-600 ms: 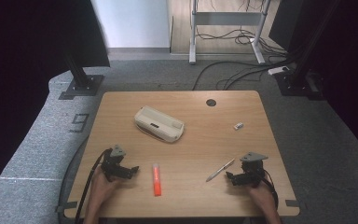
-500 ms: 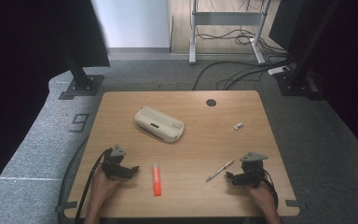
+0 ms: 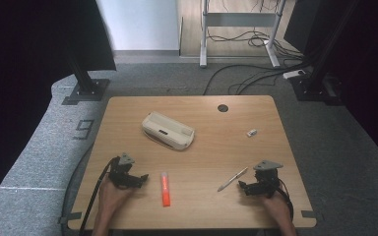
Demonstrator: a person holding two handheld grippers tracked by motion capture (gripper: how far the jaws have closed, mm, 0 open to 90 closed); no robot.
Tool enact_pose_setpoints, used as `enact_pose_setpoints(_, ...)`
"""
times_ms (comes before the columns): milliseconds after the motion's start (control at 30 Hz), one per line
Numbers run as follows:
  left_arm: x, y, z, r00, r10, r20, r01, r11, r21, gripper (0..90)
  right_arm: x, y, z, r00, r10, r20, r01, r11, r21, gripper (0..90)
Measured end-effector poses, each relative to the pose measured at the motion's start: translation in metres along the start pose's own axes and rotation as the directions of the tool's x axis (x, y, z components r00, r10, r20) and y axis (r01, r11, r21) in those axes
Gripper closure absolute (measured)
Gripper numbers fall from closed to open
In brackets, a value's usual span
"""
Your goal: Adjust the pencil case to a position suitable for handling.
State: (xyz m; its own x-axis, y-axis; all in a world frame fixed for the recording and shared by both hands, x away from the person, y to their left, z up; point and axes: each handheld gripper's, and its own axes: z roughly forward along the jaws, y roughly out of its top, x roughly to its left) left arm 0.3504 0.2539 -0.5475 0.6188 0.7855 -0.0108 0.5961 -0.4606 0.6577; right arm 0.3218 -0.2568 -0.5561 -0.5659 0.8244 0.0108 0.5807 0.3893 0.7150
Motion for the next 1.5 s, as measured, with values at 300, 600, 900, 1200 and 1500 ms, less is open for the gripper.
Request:
enact_pose_setpoints(300,0.002,0.002,0.001,0.9997,0.017,0.017,-0.017,0.9998,-0.003,0.2,0.000,0.000,0.000,1.0000,0.000,0.000,0.000,1.000,0.000,0.0)
enact_pose_setpoints(600,0.009,0.009,-0.003,0.9984,0.003,0.056,-0.002,0.9998,-0.018,1.3,0.000,0.001,0.000,1.0000,0.004,0.001,-0.004,1.000,0.000,0.0)
enact_pose_setpoints(900,0.020,0.025,-0.004,0.9977,0.008,0.067,-0.006,0.9996,-0.027,2.3,0.000,0.001,0.000,1.0000,0.004,0.001,-0.004,1.000,0.000,0.0)
enact_pose_setpoints(1200,0.022,0.046,-0.003,0.9952,0.015,0.097,-0.012,0.9993,-0.036,2.5,0.000,0.001,0.000,1.0000,0.004,0.001,-0.004,1.000,0.000,0.0)
enact_pose_setpoints(1500,0.031,0.068,0.001,0.9950,0.016,0.098,-0.012,0.9991,-0.041,2.9,0.000,0.001,0.000,1.0000,0.004,0.001,-0.004,1.000,0.000,0.0)
